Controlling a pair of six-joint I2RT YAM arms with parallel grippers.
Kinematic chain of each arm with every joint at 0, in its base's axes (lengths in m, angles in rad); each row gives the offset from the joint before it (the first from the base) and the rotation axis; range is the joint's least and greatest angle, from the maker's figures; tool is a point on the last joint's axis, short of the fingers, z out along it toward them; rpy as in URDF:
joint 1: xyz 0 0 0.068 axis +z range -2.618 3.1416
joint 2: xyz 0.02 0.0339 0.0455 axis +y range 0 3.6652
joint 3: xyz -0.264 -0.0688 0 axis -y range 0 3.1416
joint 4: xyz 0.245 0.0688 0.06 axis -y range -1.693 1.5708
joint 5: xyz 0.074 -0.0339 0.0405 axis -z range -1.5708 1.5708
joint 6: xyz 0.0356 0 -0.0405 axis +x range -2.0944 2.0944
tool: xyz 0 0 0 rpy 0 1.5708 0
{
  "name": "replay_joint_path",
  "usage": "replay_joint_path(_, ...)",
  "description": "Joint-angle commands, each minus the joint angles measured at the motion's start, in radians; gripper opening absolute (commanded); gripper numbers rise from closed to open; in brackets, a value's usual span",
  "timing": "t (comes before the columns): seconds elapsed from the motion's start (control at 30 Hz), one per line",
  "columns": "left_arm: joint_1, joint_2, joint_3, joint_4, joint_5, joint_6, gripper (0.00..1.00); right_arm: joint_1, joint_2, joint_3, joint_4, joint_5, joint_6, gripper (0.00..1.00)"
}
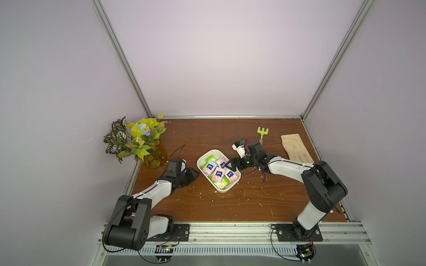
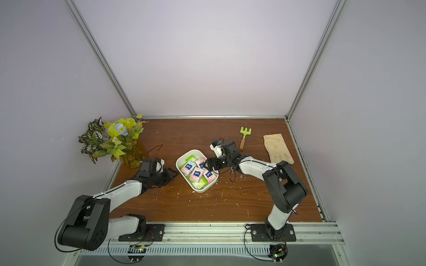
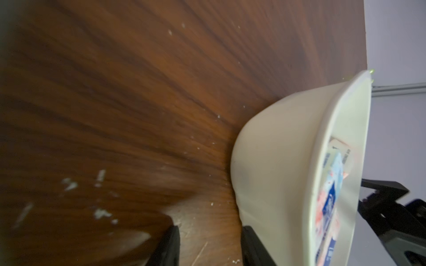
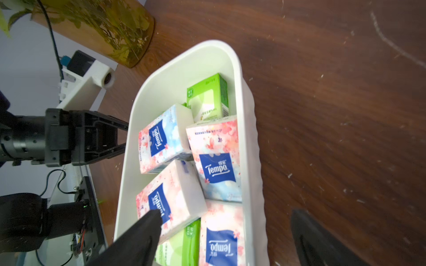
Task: Take the pocket tissues out of the storage box
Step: Adjust the storage box at the center of the board.
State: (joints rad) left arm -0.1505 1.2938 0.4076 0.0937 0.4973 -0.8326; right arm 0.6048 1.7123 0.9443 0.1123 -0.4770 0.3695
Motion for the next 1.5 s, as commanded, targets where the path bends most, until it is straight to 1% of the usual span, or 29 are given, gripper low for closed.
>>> replay_joint_path(0.0,-0.02,0.039,-0.007,0.072,0.029,-0.034,0.4,0.012,-0.005,0.034,0.025,-0.067,0.041,0.94)
replay_joint_path(0.23,-0.02,0.105,0.025,0.169,0.077,-0.065,0.39,0.02,0.012,0.05,0.024,-0.105,0.057,0.93)
replay_joint_path(0.37,-0.02,0.147,0.084,0.172,0.068,-0.048,0.39,0.03,0.012,0.068,0.02,-0.108,0.059,0.93)
replay_joint_path(0.67,-0.02,0.324,0.261,0.221,0.07,-0.019,0.38,0.032,0.045,0.111,0.042,-0.055,0.096,0.93)
replay_joint_path(0.8,-0.02,0.361,0.309,0.204,0.063,-0.002,0.38,0.031,0.046,0.14,-0.004,0.013,0.072,0.93)
replay_joint_path(0.9,-0.018,0.336,0.302,0.174,0.029,0.013,0.39,0.026,0.028,0.169,-0.073,0.082,0.028,0.93)
replay_joint_path(1.03,0.012,0.28,0.271,0.126,0.005,0.035,0.46,0.026,0.013,0.225,-0.194,0.182,-0.066,0.94)
replay_joint_path(1.1,0.043,0.232,0.24,0.107,0.002,0.039,0.48,0.025,0.006,0.264,-0.266,0.244,-0.12,0.93)
replay_joint_path(1.2,0.082,0.149,0.207,0.054,-0.009,0.059,0.5,0.025,0.004,0.342,-0.364,0.304,-0.215,0.93)
replay_joint_path(1.27,0.085,0.098,0.205,0.007,-0.014,0.082,0.51,0.028,0.018,0.419,-0.446,0.329,-0.271,0.91)
replay_joint_path(1.4,0.082,0.012,0.191,-0.002,0.102,0.071,0.52,0.071,0.065,0.581,-0.627,0.361,-0.402,0.9)
replay_joint_path(1.47,0.074,-0.022,0.19,-0.012,0.136,0.063,0.52,0.1,0.098,0.651,-0.706,0.365,-0.486,0.9)
